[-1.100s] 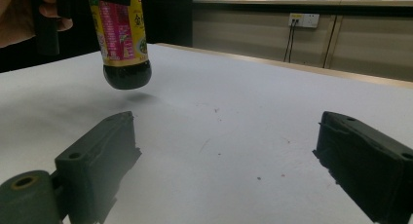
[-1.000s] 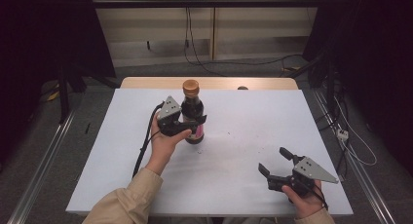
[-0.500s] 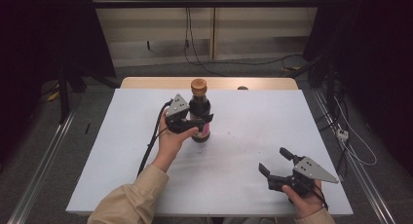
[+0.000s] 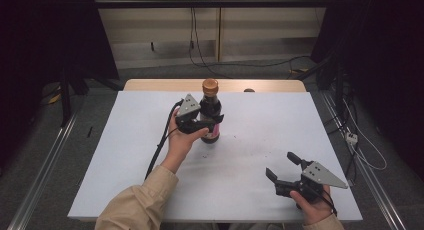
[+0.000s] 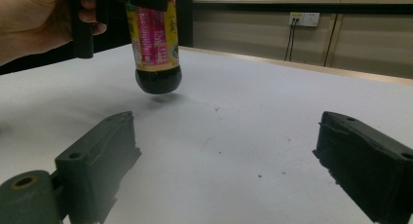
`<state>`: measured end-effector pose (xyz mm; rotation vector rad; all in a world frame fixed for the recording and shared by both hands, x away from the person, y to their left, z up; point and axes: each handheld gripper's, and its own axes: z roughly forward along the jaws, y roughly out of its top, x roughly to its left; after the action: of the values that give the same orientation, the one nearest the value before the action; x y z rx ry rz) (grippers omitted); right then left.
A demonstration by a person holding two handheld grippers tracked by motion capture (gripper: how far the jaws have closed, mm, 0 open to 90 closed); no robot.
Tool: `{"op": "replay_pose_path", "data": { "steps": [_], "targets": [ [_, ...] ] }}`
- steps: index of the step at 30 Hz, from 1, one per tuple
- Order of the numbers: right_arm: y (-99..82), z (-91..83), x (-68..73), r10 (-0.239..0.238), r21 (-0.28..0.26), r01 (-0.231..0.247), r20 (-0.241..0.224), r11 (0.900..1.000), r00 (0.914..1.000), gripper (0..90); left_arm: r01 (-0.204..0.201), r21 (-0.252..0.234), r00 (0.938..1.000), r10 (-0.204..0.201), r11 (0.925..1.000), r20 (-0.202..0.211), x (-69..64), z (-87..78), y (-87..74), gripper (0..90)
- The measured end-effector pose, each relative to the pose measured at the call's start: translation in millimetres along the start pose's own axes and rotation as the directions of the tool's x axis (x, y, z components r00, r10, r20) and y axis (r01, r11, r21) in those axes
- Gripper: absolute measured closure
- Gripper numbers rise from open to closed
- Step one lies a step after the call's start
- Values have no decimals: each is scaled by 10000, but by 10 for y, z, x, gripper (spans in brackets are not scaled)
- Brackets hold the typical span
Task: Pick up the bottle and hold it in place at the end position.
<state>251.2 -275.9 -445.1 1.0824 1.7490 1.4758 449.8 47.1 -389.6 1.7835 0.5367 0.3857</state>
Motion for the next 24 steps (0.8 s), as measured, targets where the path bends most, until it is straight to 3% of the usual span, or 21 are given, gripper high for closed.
{"op": "replay_pose_path", "data": {
  "steps": [11,24],
  "targets": [
    [-6,-23,-24,135,-68,-134,77,9999,9999,71,-79,127,9997,76,9999,214,-37,190,-21,305],
    [-10,-20,-22,136,-28,-136,54,9999,9999,72,-86,256,9999,84,9996,91,-5,270,-82,305]
  ]
}}
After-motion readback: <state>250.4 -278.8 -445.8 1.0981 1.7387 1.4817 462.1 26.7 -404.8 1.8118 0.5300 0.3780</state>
